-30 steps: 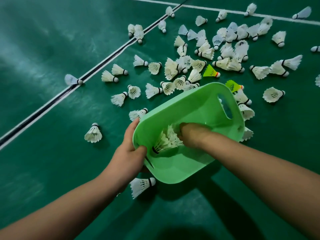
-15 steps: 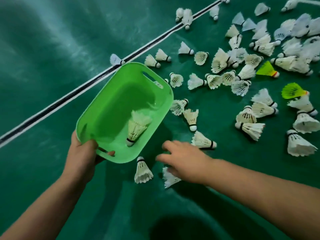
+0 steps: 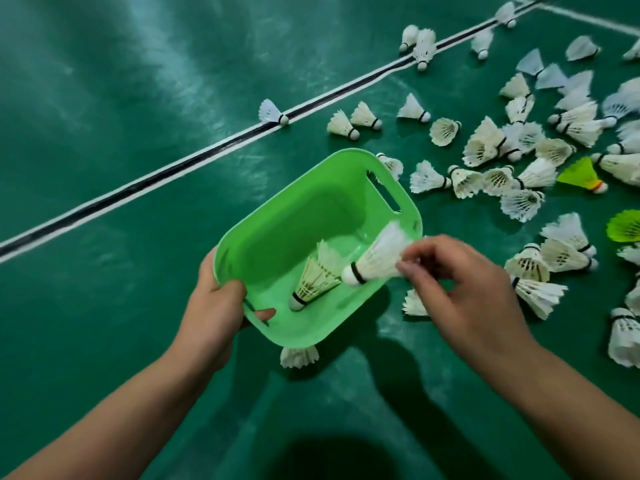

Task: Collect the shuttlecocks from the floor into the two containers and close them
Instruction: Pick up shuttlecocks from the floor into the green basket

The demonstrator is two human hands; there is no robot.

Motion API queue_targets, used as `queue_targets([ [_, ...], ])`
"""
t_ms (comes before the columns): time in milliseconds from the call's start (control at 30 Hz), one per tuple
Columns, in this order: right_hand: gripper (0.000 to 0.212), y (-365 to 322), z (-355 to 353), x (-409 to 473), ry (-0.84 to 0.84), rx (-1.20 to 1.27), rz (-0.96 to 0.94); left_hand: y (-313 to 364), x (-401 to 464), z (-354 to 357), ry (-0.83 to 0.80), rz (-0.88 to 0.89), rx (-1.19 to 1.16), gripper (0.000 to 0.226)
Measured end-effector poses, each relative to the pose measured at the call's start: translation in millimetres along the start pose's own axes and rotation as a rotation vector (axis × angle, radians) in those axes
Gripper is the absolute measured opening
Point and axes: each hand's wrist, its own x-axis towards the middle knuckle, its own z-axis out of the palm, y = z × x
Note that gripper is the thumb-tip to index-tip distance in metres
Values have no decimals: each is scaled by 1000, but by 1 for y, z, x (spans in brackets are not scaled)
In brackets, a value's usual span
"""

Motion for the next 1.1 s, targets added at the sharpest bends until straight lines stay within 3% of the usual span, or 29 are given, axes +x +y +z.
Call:
queue_targets([
  [67,6,0,5,17,114,-206,-66,5,-10,8,-20,0,-5,56],
  [133,7,7,18,28,136,-326,-15,9,-18,11,-34,-2,-14,54],
  [267,13,18,40,37,-88,-436,203,12,-27,8,-34,21,-29,53],
  [400,8,21,52,46,-390,-150,389,10,-22,1,2,71,-2,57],
  [500,15,19,69,55,-516,-148,363,11,-13,-3,44,101,-7,58],
  [567,27,15,86,67,-609,-304,311,11,-3,-9,80,113,-31,55],
  [633,33,5,99,74,-491,-456,204,11,10,-19,112,117,-37,50],
  [733,28,-8,107,70,23,-253,-78,9,31,-39,163,115,-41,49],
  [800,25,-10,112,51,106,-161,-165,8,41,-54,216,114,-54,49],
  [900,26,6,139,4,-216,-331,-230,5,54,-72,291,85,-57,53],
  [1000,43,19,164,-30,-782,-568,-41,-2,60,-79,318,53,-59,51],
  [1033,48,23,170,-35,-894,-591,20,-4,60,-79,314,47,-60,51],
  [1100,48,27,177,-37,-919,-585,74,-7,61,-79,308,40,-56,51],
])
